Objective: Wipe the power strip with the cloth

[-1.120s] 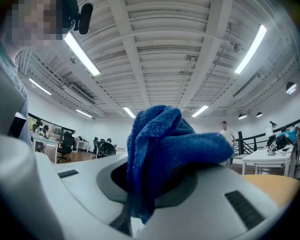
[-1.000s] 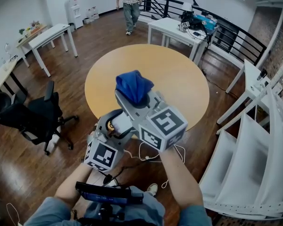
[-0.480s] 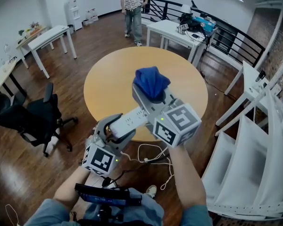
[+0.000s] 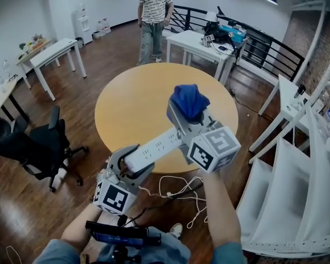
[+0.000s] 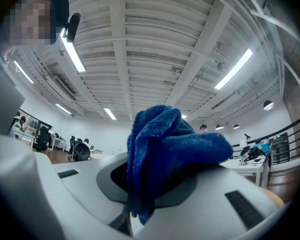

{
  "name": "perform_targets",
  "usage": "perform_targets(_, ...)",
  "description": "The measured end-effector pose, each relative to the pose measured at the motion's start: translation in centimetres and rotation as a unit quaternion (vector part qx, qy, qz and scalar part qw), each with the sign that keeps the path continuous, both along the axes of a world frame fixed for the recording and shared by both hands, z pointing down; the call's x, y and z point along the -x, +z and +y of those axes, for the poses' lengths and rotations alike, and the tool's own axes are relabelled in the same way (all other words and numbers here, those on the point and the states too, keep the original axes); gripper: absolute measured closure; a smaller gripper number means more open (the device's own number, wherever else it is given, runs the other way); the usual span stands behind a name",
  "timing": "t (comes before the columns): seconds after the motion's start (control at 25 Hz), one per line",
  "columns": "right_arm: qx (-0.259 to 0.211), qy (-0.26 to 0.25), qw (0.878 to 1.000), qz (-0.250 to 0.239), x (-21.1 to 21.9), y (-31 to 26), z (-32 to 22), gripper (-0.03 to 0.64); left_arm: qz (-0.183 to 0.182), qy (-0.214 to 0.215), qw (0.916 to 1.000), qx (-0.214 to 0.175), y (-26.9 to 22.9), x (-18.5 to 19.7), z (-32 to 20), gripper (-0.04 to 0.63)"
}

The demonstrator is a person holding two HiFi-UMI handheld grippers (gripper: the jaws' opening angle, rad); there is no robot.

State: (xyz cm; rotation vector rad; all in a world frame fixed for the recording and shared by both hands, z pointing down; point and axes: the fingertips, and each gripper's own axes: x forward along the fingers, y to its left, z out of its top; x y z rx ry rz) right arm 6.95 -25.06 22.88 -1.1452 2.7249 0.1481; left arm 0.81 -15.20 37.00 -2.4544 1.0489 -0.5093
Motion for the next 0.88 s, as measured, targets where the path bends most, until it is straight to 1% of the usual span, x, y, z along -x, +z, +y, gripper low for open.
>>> perform_targets(0.24, 0.000, 0.030, 0.999, -0.023, -2.6, -0.5, -0.7, 0.554, 0.003, 0.000, 1.0000, 0.004, 0.2, 0.1, 0.1, 0.313)
perform_targets(0.48, 0.001, 0.034, 0.999, -0.021, -3.3, 0.0, -0.6, 0.554, 0.013, -0.007, 0.9999, 0.007, 0.0, 0.3, -0.3, 0.313)
perform_targets(0.68, 0.006, 0.034, 0.999, -0.025, -3.5, 0.6, -0.2, 0.554, 0.043, -0.018, 0.9988, 0.015, -0.4, 0.9, -0.6, 0.313)
perform_targets(0.76, 0.004, 0.034, 0.999, -0.028, -3.5, 0.5, 0.0, 0.554, 0.051, -0.022, 0.9984, 0.013, -0.8, 1.1, -0.9, 0.313)
perform_targets(0.88, 0.004, 0.035, 0.999, -0.032, -3.5, 0.7, 0.3, 0.554, 0.062, -0.028, 0.9975, 0.019, -0.8, 1.7, -1.2, 0.313)
